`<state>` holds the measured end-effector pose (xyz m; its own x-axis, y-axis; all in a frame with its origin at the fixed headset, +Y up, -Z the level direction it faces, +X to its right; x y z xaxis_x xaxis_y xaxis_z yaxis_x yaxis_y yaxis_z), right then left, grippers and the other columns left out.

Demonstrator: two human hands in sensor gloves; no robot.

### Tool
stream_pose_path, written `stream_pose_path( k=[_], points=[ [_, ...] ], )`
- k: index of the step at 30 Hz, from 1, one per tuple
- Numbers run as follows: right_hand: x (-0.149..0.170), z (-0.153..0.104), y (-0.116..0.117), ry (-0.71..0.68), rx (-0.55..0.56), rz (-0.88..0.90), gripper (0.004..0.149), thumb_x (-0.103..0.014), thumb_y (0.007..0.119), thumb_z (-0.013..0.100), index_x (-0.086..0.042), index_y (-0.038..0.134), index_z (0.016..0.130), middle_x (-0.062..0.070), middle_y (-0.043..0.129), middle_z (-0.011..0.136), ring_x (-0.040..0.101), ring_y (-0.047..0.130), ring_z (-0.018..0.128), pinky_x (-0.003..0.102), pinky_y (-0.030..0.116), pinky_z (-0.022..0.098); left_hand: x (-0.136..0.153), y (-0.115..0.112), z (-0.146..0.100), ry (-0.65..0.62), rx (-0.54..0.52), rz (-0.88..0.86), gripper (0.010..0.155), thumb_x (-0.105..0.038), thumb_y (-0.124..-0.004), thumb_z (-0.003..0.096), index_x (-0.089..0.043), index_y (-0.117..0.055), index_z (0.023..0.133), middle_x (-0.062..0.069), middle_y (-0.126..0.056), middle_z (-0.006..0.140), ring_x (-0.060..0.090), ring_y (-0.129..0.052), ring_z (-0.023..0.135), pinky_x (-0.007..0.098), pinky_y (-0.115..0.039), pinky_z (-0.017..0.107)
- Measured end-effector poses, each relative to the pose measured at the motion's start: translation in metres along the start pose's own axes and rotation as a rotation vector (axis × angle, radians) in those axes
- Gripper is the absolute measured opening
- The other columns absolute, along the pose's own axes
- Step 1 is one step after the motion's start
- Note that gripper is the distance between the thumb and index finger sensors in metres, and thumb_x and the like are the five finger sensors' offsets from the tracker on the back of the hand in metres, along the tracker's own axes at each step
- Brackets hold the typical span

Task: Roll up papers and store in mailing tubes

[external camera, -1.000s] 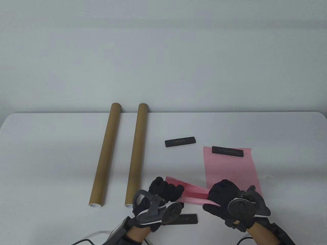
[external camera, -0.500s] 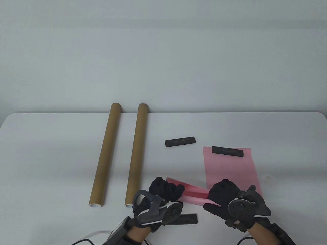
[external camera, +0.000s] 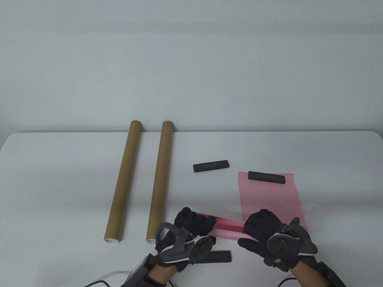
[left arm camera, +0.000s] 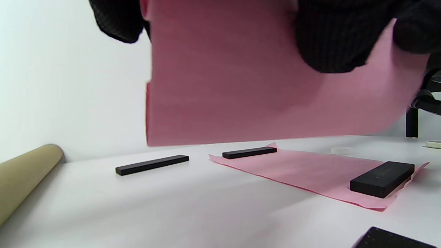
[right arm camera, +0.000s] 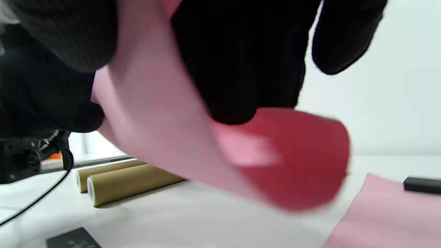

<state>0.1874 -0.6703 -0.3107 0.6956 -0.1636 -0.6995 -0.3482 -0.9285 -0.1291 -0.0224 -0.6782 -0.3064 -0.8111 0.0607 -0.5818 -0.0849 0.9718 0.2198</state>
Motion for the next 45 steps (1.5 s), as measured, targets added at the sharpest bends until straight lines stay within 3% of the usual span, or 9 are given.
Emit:
stream_pose_path(
  k=[6,10,14,17,23,29,31,38,45],
  points=[
    [-0.0015,-0.0009,-0.0027,-0.01,0.017,-0.078,0.061,-0.058,0.087,0.043,-0.014,0.087,0.086,0.014,0.088,0.092,0.048,0.086,0.086,0.07,0.068,0.062,0.0039,-0.0043,0.0018,0.008,0.034,-0.055,0.063,-0.067,-0.073,0.0333,-0.03,-0.084,0.083,-0.011,-0.102,0.053,0.011,-0.107,0.049,0.048,-0.074,0.07],
    [-0.0051,-0.0005,-0.0014,-0.016,0.021,-0.1,0.05,-0.05,0.087,0.045,-0.016,0.089,0.082,0.012,0.091,0.089,0.046,0.088,0.086,0.069,0.069,0.062,0.0048,-0.0048,0.001,0.018,0.043,-0.047,0.065,-0.068,-0.073,0.0332,-0.03,-0.082,0.086,-0.01,-0.102,0.058,0.012,-0.107,0.053,0.048,-0.073,0.071],
    [-0.002,0.0001,0.0004,-0.007,-0.002,-0.059,0.051,-0.057,0.081,0.045,-0.015,0.097,0.07,0.011,0.099,0.078,0.045,0.094,0.079,0.069,0.071,0.06,0.0028,-0.0027,0.0001,0.019,0.02,-0.01,0.07,-0.065,-0.077,0.034,-0.031,-0.07,0.095,-0.007,-0.093,0.079,0.018,-0.099,0.074,0.051,-0.068,0.073],
    [0.0003,0.0,0.0,0.0,0.001,-0.009,0.056,-0.061,0.076,0.045,-0.014,0.101,0.063,0.011,0.103,0.072,0.044,0.097,0.075,0.069,0.072,0.059,0.0022,-0.0003,0.0002,0.013,0.006,-0.016,0.068,-0.065,-0.076,0.034,-0.031,-0.072,0.093,-0.009,-0.095,0.071,0.015,-0.101,0.067,0.049,-0.069,0.072],
    [-0.003,-0.001,-0.0037,-0.01,0.027,-0.084,0.056,-0.053,0.086,0.044,-0.017,0.084,0.087,0.014,0.086,0.094,0.049,0.083,0.088,0.069,0.069,0.062,0.006,-0.0023,0.001,0.022,0.032,-0.059,0.067,-0.069,-0.07,0.0325,-0.029,-0.083,0.085,-0.011,-0.102,0.051,0.012,-0.107,0.047,0.047,-0.076,0.069],
    [-0.0031,-0.0007,-0.0045,-0.009,0.026,-0.055,0.051,-0.055,0.077,0.047,-0.015,0.097,0.069,0.012,0.098,0.079,0.046,0.092,0.081,0.068,0.071,0.06,0.0018,-0.0009,-0.0002,0.007,0.021,-0.009,0.067,-0.065,-0.077,0.0343,-0.033,-0.072,0.093,-0.009,-0.097,0.074,0.015,-0.103,0.065,0.048,-0.071,0.072],
    [-0.0014,-0.0008,-0.0039,-0.005,0.025,-0.024,0.054,-0.059,0.074,0.046,-0.014,0.1,0.064,0.012,0.1,0.076,0.046,0.093,0.08,0.068,0.071,0.06,0.0002,0.0002,0.0006,0.002,0.012,0.001,0.064,-0.064,-0.076,0.0348,-0.033,-0.074,0.091,-0.01,-0.098,0.068,0.014,-0.104,0.06,0.047,-0.072,0.071],
    [-0.0039,-0.0021,-0.0053,-0.021,0.04,-0.115,0.053,-0.051,0.088,0.044,-0.017,0.087,0.085,0.013,0.087,0.094,0.049,0.081,0.091,0.07,0.067,0.063,0.0055,-0.0019,0.0019,0.019,0.038,-0.047,0.065,-0.068,-0.071,0.0329,-0.03,-0.083,0.085,-0.01,-0.102,0.051,0.011,-0.107,0.046,0.045,-0.078,0.067],
    [-0.0012,-0.0008,-0.0014,-0.011,0.007,-0.025,0.053,-0.059,0.077,0.045,-0.015,0.1,0.062,0.011,0.102,0.073,0.044,0.096,0.077,0.068,0.073,0.059,0.002,-0.0002,0.0004,0.011,0.013,-0.014,0.067,-0.067,-0.073,0.0338,-0.032,-0.075,0.091,-0.008,-0.097,0.074,0.016,-0.103,0.068,0.048,-0.072,0.071]
  ],
)
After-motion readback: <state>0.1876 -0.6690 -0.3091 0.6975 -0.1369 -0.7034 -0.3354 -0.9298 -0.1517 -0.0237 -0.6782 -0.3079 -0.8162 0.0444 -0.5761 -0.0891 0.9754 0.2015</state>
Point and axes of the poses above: the tracker on the back of each hand, its own x axis roughly to the little-finger side, its own z axis roughly from the wrist to the fingertips, y = z × x, the point moved 3 cm from there along z, roughly from the wrist to the fingertips
